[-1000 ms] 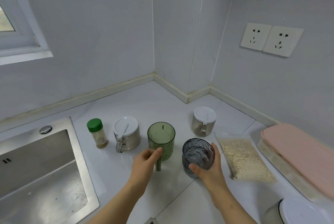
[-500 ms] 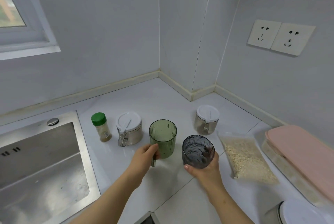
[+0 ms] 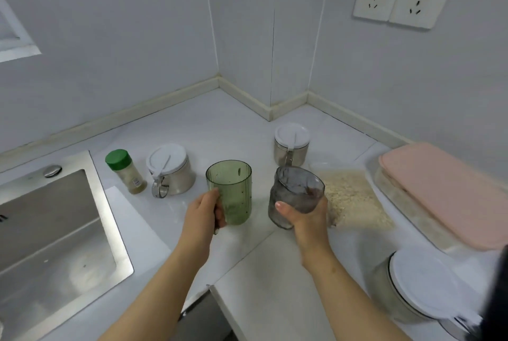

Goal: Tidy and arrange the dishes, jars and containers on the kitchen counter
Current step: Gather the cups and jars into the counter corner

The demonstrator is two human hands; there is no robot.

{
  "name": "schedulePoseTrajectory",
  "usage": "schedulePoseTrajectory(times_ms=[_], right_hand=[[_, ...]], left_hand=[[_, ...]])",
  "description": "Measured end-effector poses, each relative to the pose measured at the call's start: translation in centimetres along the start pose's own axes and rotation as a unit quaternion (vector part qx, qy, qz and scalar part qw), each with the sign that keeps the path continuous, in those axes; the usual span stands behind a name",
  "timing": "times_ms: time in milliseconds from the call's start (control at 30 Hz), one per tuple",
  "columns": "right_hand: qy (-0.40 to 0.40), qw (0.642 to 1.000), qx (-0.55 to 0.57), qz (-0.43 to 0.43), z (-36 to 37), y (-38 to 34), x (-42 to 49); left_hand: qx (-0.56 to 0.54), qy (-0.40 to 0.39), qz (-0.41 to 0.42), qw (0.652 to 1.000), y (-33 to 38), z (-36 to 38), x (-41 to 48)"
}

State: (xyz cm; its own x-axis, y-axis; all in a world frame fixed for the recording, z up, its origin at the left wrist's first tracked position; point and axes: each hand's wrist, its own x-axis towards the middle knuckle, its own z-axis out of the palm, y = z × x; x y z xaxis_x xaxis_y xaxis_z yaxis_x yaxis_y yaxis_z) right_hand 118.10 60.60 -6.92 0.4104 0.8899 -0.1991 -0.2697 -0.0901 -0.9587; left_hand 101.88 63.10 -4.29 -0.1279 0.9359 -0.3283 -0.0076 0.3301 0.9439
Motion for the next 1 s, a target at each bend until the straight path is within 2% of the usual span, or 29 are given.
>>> schedulePoseTrajectory(times_ms=[133,267,467,567,767,1000], right_hand=[[0.019,0.999,0.047,-0.006,-0.6,-1.9,-1.7],[0.05,0.994,0.098,0.002,-1.3,-2.8,-4.3],[0.103,0.985,0.125,-0.063,-2.1,-5.2,-10.8],[0.158,0.975,0.124,-0.1,-4.0,-5.9,-14.5],[0.293,0.935,0.131,-0.153,-10.6,-6.4,-22.8],[0.431,0.87,0.151,-0.185,-19.0,-6.9,-32.8]], left_hand=[[-0.039,-0.007,0.0,0.999,0.9,0.5,-1.3],[-0.064,-0.046,0.007,0.997,1.9,0.4,-3.0],[-0.055,-0.152,0.033,0.986,4.4,0.1,-6.7],[-0.033,-0.213,0.044,0.975,4.6,1.2,-9.3],[-0.014,-0.345,0.026,0.938,3.4,5.6,-16.5],[-0.018,-0.488,-0.007,0.873,1.7,11.1,-27.1]])
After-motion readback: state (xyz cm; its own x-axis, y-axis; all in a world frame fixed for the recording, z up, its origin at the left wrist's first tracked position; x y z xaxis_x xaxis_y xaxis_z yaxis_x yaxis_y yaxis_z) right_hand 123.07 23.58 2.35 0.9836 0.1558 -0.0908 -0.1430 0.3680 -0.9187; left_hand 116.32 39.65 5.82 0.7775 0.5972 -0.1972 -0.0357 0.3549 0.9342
